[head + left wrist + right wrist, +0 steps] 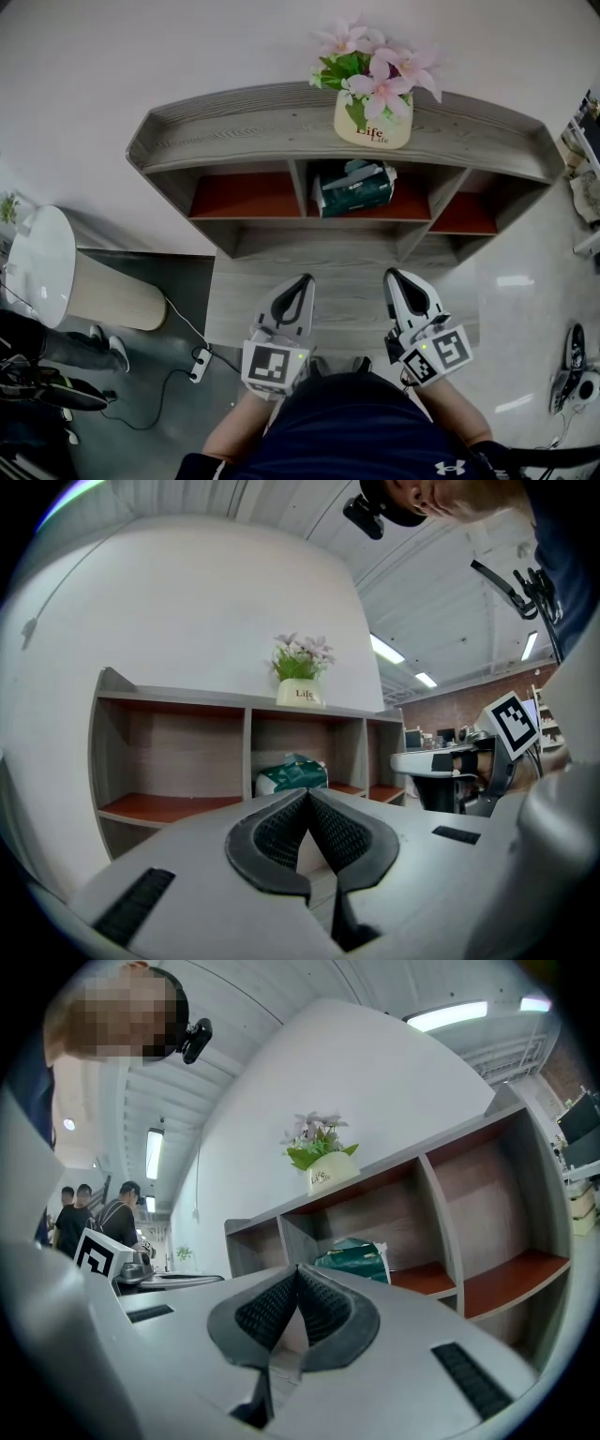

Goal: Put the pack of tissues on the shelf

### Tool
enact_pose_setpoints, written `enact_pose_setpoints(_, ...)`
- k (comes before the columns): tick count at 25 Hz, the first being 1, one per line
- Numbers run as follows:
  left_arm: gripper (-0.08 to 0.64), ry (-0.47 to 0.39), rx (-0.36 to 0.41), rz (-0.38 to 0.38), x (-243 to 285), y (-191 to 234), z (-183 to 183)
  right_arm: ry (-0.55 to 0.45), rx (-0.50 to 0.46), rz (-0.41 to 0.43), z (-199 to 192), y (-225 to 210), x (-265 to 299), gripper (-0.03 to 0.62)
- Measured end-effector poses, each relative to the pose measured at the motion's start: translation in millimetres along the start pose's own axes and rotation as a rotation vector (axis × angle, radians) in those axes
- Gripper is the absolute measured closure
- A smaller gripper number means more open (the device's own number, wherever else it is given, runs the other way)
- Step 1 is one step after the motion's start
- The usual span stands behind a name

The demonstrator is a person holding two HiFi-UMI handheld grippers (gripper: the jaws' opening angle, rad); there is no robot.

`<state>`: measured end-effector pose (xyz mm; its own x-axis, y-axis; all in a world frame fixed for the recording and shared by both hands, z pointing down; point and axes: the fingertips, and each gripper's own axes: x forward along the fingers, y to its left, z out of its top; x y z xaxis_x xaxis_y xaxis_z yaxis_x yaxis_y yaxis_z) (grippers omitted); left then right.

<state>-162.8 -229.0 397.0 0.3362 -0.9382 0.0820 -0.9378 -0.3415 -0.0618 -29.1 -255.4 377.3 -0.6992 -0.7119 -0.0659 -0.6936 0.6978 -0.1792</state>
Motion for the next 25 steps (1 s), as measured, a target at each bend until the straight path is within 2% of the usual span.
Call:
enact_pose_setpoints(7, 0.545, -0.012, 0.007, 0.013, 4.8, 7.9, 1.1, -0.004, -0.033, -0.009, 2.2, -9.2, 5.5, 0.588)
enact_pose_setpoints(13, 0.545, -0.037, 0.004, 0.064, 6.6, 29.0, 10.5, -0.006, -0.090, -0.015, 6.7, -19.7, 15.1, 0.589)
enact_pose_setpoints(25, 0.545, -0.031, 0.002, 0.082, 4.7, 40.0, 8.3, -0.026, -0.085, 0.009, 12.4, -12.2, 20.4, 0.589)
